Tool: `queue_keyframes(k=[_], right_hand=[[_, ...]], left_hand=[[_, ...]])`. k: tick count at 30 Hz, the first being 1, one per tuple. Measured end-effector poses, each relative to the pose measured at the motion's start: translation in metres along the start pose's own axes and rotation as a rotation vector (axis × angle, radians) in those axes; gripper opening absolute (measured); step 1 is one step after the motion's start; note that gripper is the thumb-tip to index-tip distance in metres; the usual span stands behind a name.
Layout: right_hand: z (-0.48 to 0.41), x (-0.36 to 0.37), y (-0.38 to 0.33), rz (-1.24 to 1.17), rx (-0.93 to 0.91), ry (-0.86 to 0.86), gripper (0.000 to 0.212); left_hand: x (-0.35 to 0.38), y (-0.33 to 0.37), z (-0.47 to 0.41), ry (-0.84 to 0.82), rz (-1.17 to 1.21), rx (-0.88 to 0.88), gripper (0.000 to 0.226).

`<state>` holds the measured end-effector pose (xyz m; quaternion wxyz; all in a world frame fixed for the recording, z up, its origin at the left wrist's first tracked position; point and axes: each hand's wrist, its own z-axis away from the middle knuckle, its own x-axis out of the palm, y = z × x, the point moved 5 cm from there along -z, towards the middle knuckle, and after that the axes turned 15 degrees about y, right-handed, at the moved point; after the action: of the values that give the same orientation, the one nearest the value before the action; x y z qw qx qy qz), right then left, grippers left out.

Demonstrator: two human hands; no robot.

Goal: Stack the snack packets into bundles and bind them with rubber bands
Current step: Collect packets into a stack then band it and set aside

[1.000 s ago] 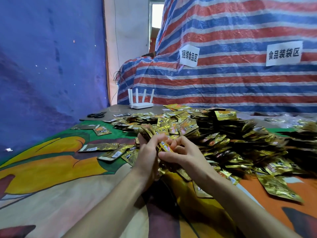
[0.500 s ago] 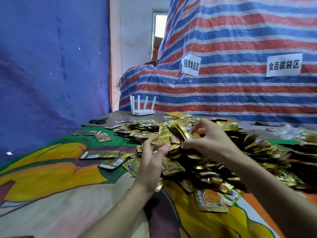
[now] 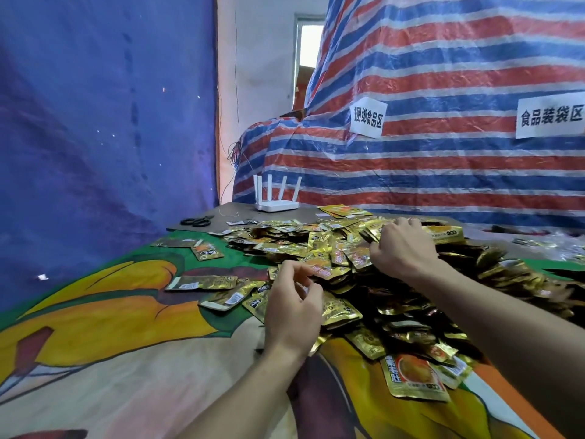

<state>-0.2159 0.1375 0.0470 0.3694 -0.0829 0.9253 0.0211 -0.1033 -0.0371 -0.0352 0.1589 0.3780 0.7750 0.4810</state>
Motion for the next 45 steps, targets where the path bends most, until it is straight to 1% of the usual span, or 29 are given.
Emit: queue_keyframes(k=[3, 6, 9, 11, 13, 14, 16, 18, 21, 24, 25, 27, 28, 32, 34, 36, 37, 38, 40, 43, 45], right_hand=[[0.002, -0.004, -0.001, -0.038, 0.015, -0.006, 0.027], [-0.001, -0.014, -0.003, -0.069, 0.028, 0.071, 0.022], [-0.004, -0.024, -0.018, -0.143, -0.033, 0.155, 0.025], [-0.004, -0.023, -0.036, -0.234, -0.08, 0.143, 0.023], [-0.004, -0.015, -0.057, -0.292, -0.113, 0.09, 0.023], [-0.005, -0.009, -0.066, -0.308, -0.117, 0.055, 0.024], [-0.008, 0.006, -0.085, -0.318, -0.115, -0.02, 0.031], [-0.013, 0.021, -0.101, -0.303, -0.113, -0.088, 0.038], [-0.026, 0.047, -0.119, -0.268, -0.124, -0.177, 0.043], [-0.042, 0.073, -0.13, -0.221, -0.142, -0.252, 0.042], [-0.047, 0.081, -0.132, -0.192, -0.156, -0.275, 0.038], [-0.06, 0.098, -0.134, -0.122, -0.166, -0.324, 0.023], [-0.065, 0.106, -0.134, -0.095, -0.154, -0.366, 0.023], [-0.071, 0.139, -0.128, -0.021, -0.021, -0.632, 0.06], [-0.07, 0.149, -0.125, 0.045, -0.009, -0.685, 0.065], [-0.072, 0.153, -0.124, 0.06, -0.013, -0.672, 0.061], [-0.075, 0.153, -0.125, 0.057, -0.027, -0.645, 0.056], [-0.077, 0.154, -0.127, 0.052, -0.049, -0.616, 0.049], [-0.076, 0.154, -0.132, 0.036, -0.098, -0.566, 0.038], [-0.07, 0.154, -0.138, -0.015, -0.139, -0.444, 0.027], [-0.068, 0.15, -0.139, -0.046, -0.155, -0.377, 0.023]], left_hand=[[-0.004, 0.001, -0.003, 0.071, -0.034, -0.041, 0.017], [-0.008, -0.003, -0.003, 0.107, -0.056, -0.113, 0.012], [-0.004, -0.009, -0.004, 0.022, -0.17, -0.185, 0.011], [0.0, -0.01, -0.014, -0.076, -0.263, -0.216, 0.008], [0.004, -0.007, -0.035, -0.179, -0.331, -0.219, 0.009], [0.005, -0.005, -0.048, -0.232, -0.384, -0.192, 0.012], [0.003, -0.003, -0.074, -0.322, -0.533, -0.089, 0.017], [-0.002, -0.01, -0.096, -0.366, -0.683, 0.006, 0.017], [-0.008, -0.03, -0.127, -0.328, -0.857, 0.131, 0.022], [-0.007, -0.052, -0.155, -0.286, -0.954, 0.247, 0.036], [-0.004, -0.06, -0.162, -0.286, -0.975, 0.266, 0.042], [0.004, -0.077, -0.176, -0.293, -1.002, 0.286, 0.051], [0.009, -0.085, -0.182, -0.298, -1.004, 0.289, 0.054], [0.037, -0.112, -0.198, -0.36, -0.987, 0.309, 0.063], [0.053, -0.121, -0.202, -0.417, -0.982, 0.324, 0.068], [0.067, -0.128, -0.205, -0.444, -0.992, 0.334, 0.072], [0.072, -0.13, -0.207, -0.449, -1.001, 0.336, 0.072], [0.076, -0.131, -0.209, -0.456, -1.012, 0.333, 0.069], [0.082, -0.132, -0.211, -0.466, -1.058, 0.352, 0.055], [0.086, -0.125, -0.206, -0.449, -1.18, 0.522, 0.029], [0.087, -0.12, -0.2, -0.433, -1.226, 0.613, 0.025]])
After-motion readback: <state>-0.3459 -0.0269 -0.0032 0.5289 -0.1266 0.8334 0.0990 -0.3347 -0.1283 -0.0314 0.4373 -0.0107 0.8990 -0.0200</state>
